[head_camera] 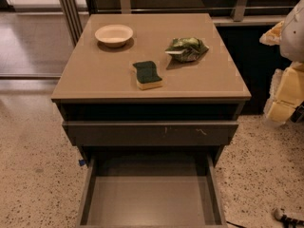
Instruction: Place sponge into middle drawer
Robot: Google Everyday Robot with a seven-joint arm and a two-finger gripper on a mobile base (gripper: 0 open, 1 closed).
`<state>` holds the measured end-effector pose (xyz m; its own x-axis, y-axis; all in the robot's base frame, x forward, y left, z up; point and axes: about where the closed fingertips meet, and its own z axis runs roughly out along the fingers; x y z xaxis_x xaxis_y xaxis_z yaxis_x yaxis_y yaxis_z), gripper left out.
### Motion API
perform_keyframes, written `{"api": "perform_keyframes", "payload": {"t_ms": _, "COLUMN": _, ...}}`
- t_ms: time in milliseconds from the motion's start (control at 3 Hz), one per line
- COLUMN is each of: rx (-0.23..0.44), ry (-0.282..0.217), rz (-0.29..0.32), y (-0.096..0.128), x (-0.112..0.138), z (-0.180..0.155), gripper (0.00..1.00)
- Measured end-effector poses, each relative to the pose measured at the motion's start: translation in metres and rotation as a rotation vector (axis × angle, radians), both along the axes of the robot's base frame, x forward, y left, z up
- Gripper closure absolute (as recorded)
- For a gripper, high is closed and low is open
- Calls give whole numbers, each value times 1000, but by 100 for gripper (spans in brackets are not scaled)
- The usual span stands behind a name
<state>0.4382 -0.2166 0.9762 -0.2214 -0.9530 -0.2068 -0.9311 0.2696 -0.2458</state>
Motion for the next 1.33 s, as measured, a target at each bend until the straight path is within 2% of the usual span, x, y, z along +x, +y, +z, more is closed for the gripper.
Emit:
{"api": "perform_keyframes", "payload": {"t_ms": 333, "rx": 3, "ry": -18, "rz": 11, "y": 6, "x": 7, "z": -2, "gripper": 0}}
{"api": "perform_keyframes", "payload": {"t_ms": 1333, "rx": 26, "ry": -50, "rz": 182, "y": 61, "x": 70, "z": -21, "gripper": 0}}
